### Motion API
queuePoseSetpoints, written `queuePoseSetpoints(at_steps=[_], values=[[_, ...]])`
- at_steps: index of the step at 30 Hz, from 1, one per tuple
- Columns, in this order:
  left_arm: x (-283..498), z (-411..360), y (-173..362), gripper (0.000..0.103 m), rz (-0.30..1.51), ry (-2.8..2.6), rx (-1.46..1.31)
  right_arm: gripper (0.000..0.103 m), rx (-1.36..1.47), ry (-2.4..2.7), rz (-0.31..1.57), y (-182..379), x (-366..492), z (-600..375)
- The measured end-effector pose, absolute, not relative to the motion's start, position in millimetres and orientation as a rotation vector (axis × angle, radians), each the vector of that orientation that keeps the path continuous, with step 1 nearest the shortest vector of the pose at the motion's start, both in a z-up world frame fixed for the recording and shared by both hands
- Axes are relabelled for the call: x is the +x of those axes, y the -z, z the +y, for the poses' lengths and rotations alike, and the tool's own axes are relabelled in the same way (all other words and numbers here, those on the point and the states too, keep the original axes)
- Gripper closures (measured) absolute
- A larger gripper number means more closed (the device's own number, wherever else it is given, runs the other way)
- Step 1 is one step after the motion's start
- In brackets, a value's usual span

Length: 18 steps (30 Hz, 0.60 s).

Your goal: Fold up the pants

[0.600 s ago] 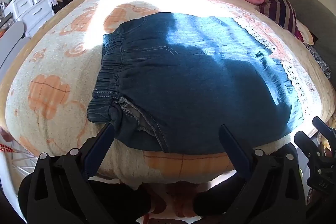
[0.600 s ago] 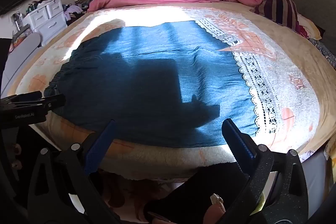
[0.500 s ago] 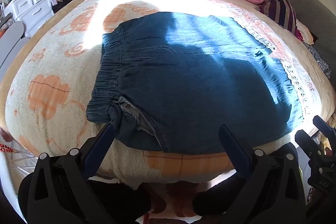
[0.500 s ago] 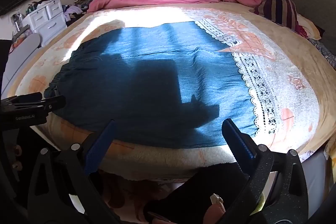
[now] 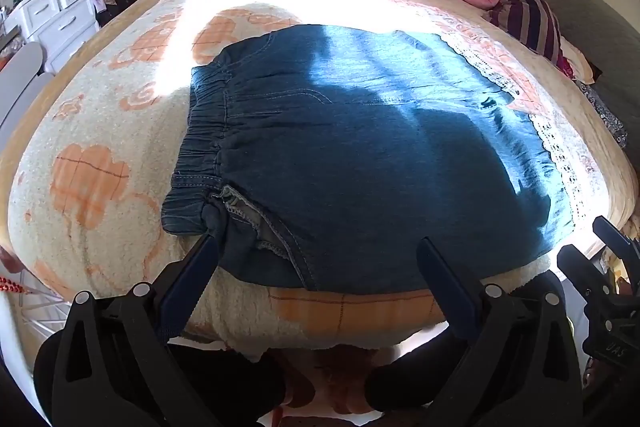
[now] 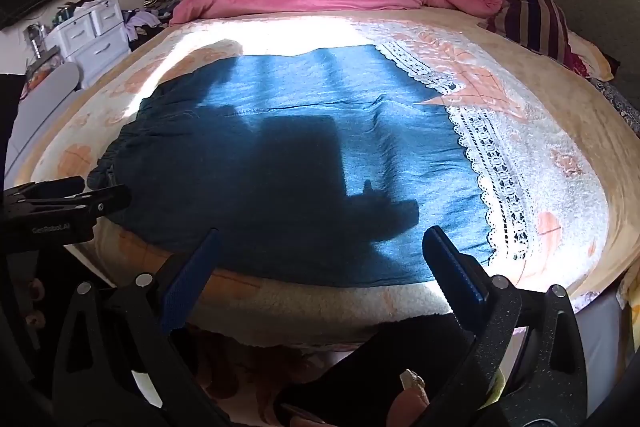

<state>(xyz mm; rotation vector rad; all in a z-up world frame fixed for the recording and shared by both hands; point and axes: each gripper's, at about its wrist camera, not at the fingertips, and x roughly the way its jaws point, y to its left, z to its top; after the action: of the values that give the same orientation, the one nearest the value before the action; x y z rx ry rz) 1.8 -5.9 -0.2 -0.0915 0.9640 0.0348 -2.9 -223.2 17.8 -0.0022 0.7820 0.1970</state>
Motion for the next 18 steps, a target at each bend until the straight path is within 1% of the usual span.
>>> queuePoseSetpoints(at_steps=[18], values=[[-1.1,-4.1,-2.8,0.004,0.961,-0.019,-0.089,0.008,0.001,-0.191,0.793,-15.4,-2.4,-224.6]])
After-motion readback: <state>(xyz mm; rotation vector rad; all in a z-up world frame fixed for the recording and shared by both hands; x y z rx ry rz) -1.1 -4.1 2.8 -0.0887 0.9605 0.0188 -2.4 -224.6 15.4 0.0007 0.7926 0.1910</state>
